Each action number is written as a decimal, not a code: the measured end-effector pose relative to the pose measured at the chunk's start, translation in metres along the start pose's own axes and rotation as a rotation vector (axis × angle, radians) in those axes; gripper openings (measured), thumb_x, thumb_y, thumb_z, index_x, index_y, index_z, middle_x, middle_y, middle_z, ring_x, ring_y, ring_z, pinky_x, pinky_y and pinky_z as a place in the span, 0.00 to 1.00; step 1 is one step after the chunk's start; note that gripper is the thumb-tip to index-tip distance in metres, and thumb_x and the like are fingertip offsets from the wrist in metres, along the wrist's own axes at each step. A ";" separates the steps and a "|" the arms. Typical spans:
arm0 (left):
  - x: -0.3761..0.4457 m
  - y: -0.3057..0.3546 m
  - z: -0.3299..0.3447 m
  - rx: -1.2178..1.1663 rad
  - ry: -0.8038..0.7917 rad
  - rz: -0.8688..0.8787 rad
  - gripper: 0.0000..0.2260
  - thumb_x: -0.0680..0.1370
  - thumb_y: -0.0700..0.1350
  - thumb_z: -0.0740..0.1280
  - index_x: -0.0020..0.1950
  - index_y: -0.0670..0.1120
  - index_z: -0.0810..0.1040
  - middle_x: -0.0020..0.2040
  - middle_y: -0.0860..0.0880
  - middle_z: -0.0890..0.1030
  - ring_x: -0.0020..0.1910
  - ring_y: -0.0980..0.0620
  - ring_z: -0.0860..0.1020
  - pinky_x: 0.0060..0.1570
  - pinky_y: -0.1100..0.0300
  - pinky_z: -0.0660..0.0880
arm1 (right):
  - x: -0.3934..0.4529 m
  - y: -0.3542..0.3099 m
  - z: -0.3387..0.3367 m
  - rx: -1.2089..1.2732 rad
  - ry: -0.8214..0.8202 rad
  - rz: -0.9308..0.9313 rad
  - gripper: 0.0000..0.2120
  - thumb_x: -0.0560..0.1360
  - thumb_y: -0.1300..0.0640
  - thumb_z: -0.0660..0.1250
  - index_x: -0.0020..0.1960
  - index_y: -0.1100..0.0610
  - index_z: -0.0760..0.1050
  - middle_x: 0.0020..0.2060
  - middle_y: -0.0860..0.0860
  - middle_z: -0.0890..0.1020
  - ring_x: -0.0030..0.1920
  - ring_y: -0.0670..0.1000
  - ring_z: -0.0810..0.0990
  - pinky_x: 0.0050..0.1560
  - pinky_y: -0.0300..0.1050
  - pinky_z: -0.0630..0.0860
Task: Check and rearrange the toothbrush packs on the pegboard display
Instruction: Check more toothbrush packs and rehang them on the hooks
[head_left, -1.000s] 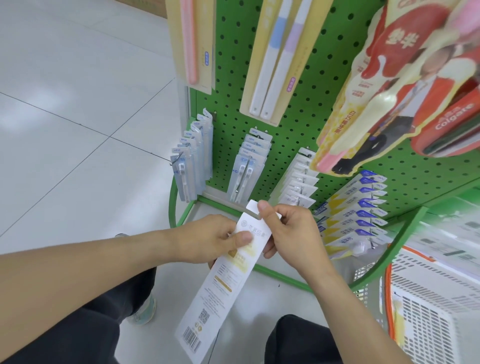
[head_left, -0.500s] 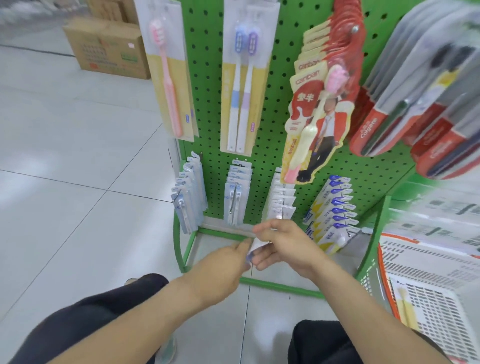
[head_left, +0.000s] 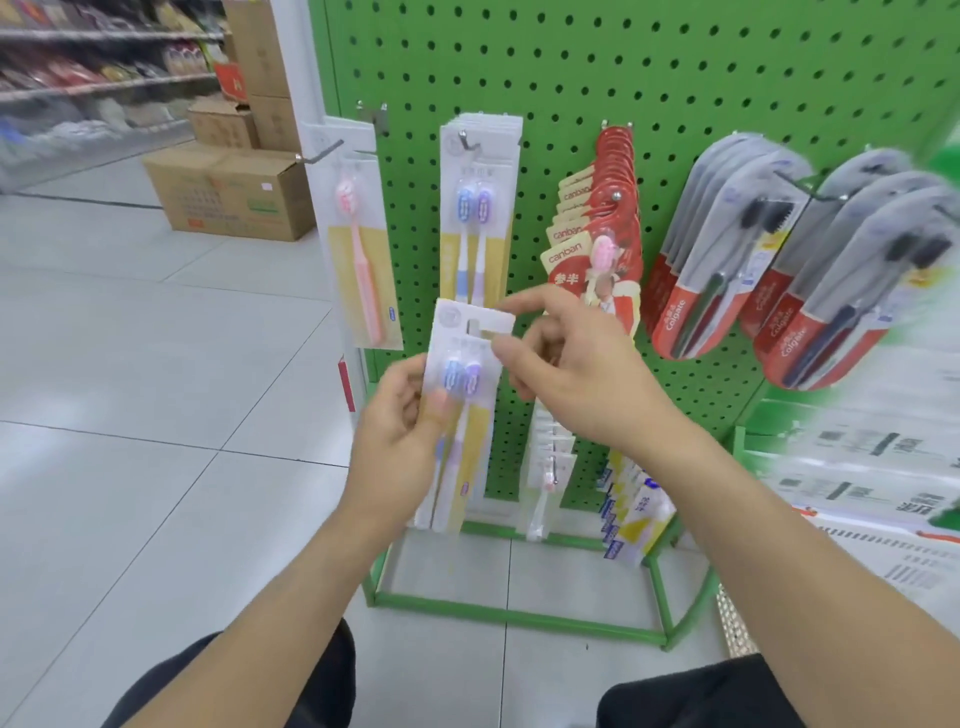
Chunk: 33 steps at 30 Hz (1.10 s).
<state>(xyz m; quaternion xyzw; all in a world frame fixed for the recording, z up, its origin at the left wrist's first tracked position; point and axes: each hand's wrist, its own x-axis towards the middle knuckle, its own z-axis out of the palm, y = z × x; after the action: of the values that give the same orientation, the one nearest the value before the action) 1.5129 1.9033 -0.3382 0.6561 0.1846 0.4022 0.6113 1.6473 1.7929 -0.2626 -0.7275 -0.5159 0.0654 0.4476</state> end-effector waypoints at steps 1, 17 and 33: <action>0.008 0.005 -0.001 -0.014 0.061 0.016 0.09 0.82 0.43 0.64 0.61 0.45 0.76 0.57 0.49 0.84 0.57 0.52 0.82 0.60 0.56 0.78 | 0.006 -0.011 -0.004 0.005 0.068 -0.045 0.10 0.80 0.56 0.68 0.61 0.54 0.75 0.33 0.50 0.83 0.34 0.47 0.81 0.39 0.37 0.74; 0.100 0.056 0.019 0.055 0.178 0.220 0.08 0.83 0.41 0.61 0.62 0.45 0.72 0.58 0.46 0.82 0.59 0.49 0.81 0.62 0.45 0.77 | 0.091 -0.063 -0.040 -0.444 0.111 -0.258 0.21 0.83 0.64 0.60 0.74 0.55 0.68 0.68 0.52 0.74 0.67 0.47 0.71 0.63 0.32 0.63; 0.111 0.055 0.024 0.377 0.247 0.200 0.14 0.82 0.49 0.66 0.66 0.47 0.72 0.41 0.57 0.77 0.39 0.60 0.78 0.41 0.63 0.74 | 0.094 -0.048 -0.052 -0.728 0.157 -0.164 0.20 0.81 0.58 0.60 0.72 0.51 0.71 0.63 0.52 0.75 0.67 0.56 0.66 0.66 0.56 0.63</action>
<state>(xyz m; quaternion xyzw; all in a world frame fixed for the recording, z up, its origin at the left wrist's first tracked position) 1.5844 1.9589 -0.2506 0.7195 0.2639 0.4962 0.4080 1.6859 1.8422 -0.1631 -0.7978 -0.5262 -0.2142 0.2019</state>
